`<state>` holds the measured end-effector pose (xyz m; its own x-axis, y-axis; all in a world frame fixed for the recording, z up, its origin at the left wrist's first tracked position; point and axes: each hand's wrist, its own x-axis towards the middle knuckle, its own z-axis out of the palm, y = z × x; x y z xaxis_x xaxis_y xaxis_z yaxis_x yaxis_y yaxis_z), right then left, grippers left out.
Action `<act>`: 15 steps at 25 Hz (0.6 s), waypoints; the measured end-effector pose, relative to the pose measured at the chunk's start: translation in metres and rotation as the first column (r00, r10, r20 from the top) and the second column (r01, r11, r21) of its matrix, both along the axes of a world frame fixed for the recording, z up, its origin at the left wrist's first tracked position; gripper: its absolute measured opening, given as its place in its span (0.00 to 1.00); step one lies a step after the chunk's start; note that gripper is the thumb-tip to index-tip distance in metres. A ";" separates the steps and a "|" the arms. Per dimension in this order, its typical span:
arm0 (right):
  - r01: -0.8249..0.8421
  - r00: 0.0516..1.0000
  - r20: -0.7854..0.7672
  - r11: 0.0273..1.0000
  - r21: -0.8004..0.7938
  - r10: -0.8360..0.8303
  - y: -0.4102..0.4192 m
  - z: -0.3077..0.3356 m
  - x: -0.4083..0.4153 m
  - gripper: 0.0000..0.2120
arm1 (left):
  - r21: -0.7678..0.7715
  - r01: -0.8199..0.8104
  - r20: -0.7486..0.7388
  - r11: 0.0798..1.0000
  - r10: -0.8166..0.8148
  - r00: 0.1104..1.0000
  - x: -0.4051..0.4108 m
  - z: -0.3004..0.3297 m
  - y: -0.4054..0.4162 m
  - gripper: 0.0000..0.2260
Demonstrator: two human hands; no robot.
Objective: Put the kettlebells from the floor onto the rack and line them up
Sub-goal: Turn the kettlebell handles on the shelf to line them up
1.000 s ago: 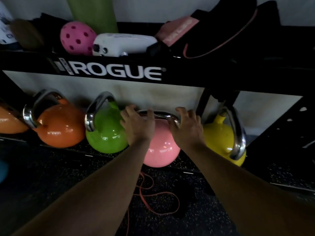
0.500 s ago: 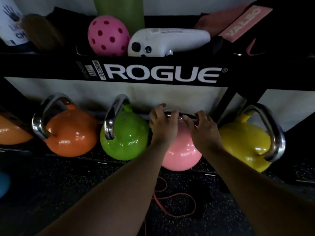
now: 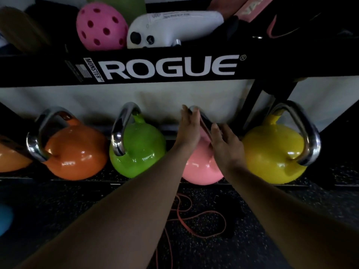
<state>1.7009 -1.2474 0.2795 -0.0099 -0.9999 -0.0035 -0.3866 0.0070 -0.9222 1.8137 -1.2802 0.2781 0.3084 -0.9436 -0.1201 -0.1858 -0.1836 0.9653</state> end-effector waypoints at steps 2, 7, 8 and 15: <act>-0.033 0.999 0.030 0.999 0.032 0.032 -0.007 0.002 -0.003 0.16 | -0.006 0.032 0.042 0.999 -0.032 0.999 -0.005 -0.001 0.003 0.27; 0.000 0.964 0.262 0.990 0.141 -0.038 -0.004 -0.006 0.007 0.19 | -0.022 -0.034 -0.074 0.999 0.032 0.997 -0.015 0.000 0.002 0.24; -0.021 0.957 0.288 0.989 0.146 -0.022 -0.002 -0.008 0.012 0.20 | -0.027 -0.028 -0.071 0.999 0.026 0.997 -0.011 0.002 -0.002 0.23; -0.075 0.925 0.379 0.988 0.132 0.019 -0.005 -0.021 0.036 0.24 | -0.020 0.079 0.000 0.997 -0.079 0.997 0.009 0.001 -0.016 0.22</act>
